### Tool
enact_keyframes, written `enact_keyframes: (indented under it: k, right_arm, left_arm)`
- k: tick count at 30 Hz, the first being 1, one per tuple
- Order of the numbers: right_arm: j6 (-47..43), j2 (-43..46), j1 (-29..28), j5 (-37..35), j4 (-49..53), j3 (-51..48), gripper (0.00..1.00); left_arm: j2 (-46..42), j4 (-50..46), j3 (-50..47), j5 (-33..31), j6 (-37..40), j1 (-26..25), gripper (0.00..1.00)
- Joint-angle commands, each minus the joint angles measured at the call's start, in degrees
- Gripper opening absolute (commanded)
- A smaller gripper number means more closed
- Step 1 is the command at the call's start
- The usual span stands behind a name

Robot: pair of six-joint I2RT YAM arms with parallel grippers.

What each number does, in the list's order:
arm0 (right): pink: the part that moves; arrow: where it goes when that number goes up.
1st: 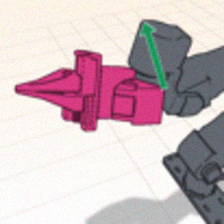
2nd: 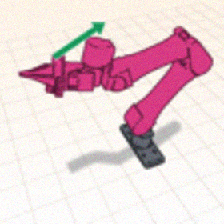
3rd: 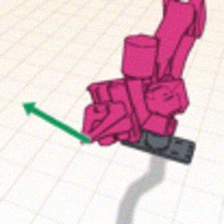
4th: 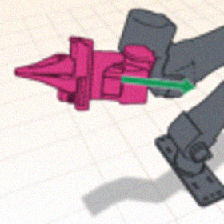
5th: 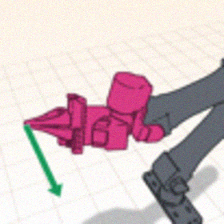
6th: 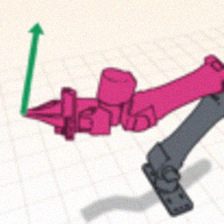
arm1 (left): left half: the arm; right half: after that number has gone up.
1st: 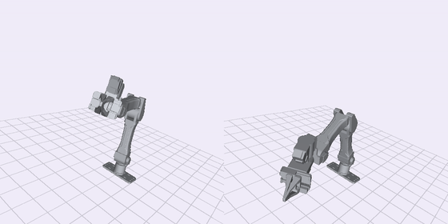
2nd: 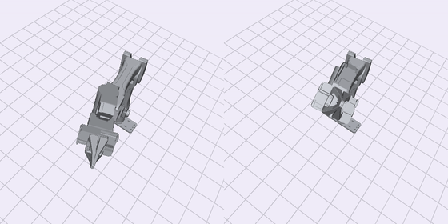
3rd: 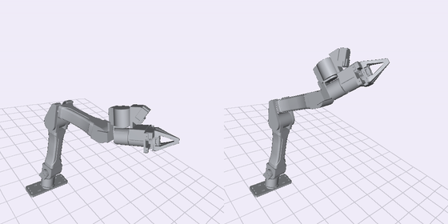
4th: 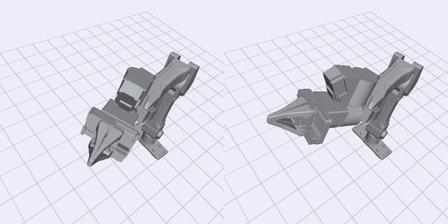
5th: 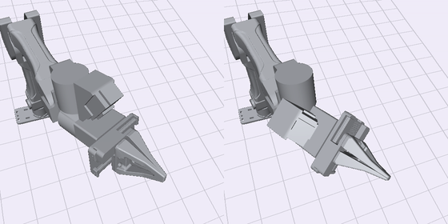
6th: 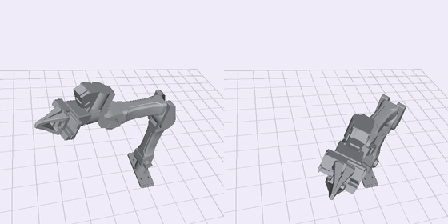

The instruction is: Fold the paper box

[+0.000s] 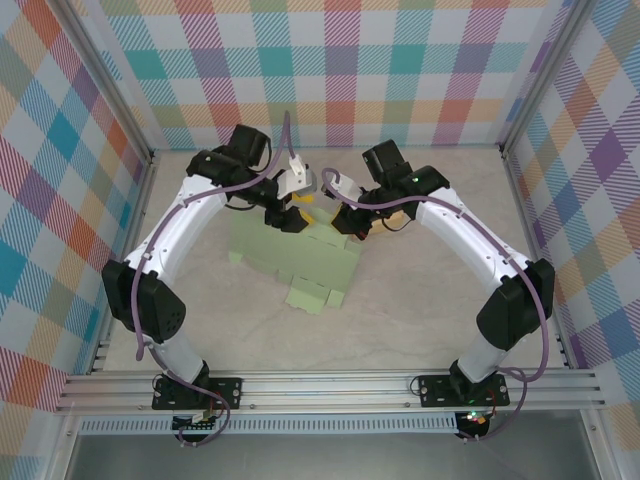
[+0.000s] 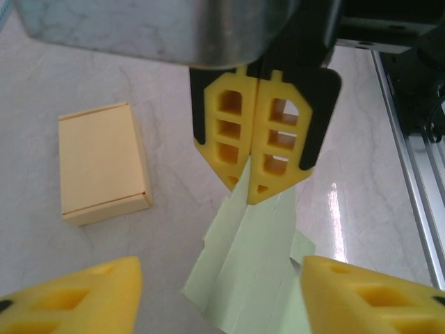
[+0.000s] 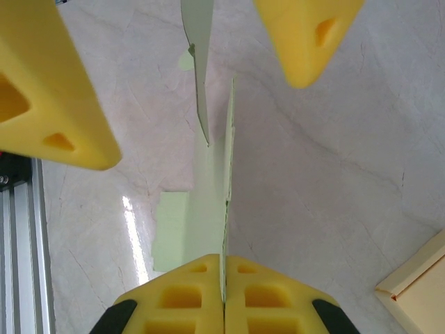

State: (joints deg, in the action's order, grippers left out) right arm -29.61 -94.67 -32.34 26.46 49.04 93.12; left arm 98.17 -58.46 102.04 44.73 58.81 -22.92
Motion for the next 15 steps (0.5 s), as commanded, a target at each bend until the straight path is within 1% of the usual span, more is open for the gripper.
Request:
enact_keyframes:
  k: [1, 9, 10, 12, 15]
  right_arm:
    - [-1.0, 1.3, -0.5, 2.6, 0.6, 1.5, 0.0]
    - [-1.1, 1.9, -0.7, 3.1, 1.0, 1.4, 0.0]
    - [-1.1, 1.8, -0.7, 3.0, 1.0, 1.4, 0.0]
    - [-0.9, 1.7, -0.7, 3.0, 0.9, 1.4, 0.0]
    - [-0.7, 1.6, -0.7, 3.3, 0.7, 1.4, 0.0]
  left_arm:
    - [1.5, -2.8, 1.5, 1.8, 1.7, -1.4, 0.56]
    - [3.6, -5.8, 3.6, -0.3, 3.5, -3.4, 0.54]
    - [3.9, -6.0, 3.9, -0.2, 3.7, -3.5, 0.49]
    - [4.2, -6.1, 4.2, -0.2, 3.6, -3.7, 0.37]
    - [4.8, -6.0, 4.4, -0.8, 3.3, -3.9, 0.36]
